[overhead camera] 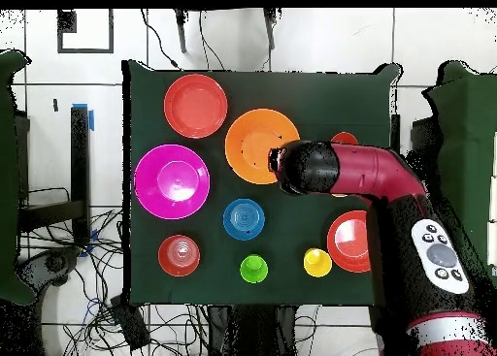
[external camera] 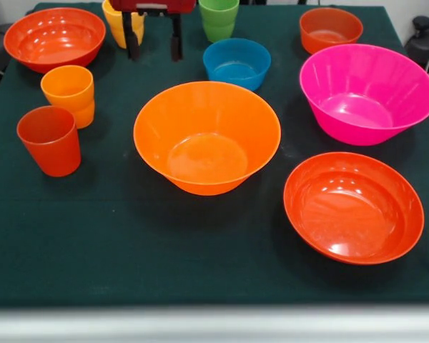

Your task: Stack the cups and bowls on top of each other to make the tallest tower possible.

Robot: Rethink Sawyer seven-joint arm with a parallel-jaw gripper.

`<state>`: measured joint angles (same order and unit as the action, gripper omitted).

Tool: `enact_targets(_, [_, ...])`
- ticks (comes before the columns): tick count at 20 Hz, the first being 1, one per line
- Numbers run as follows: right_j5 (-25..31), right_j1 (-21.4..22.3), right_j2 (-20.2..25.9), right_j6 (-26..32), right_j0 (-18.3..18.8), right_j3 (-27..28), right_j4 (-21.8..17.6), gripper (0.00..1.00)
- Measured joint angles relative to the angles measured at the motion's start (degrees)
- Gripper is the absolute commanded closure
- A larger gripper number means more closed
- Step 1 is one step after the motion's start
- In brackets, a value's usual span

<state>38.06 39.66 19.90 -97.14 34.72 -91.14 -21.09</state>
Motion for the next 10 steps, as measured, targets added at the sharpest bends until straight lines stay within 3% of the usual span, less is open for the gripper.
enact_targets(10, [0.4,-3.52,3.36,0.0,2.68,2.54,-3.08,0.0])
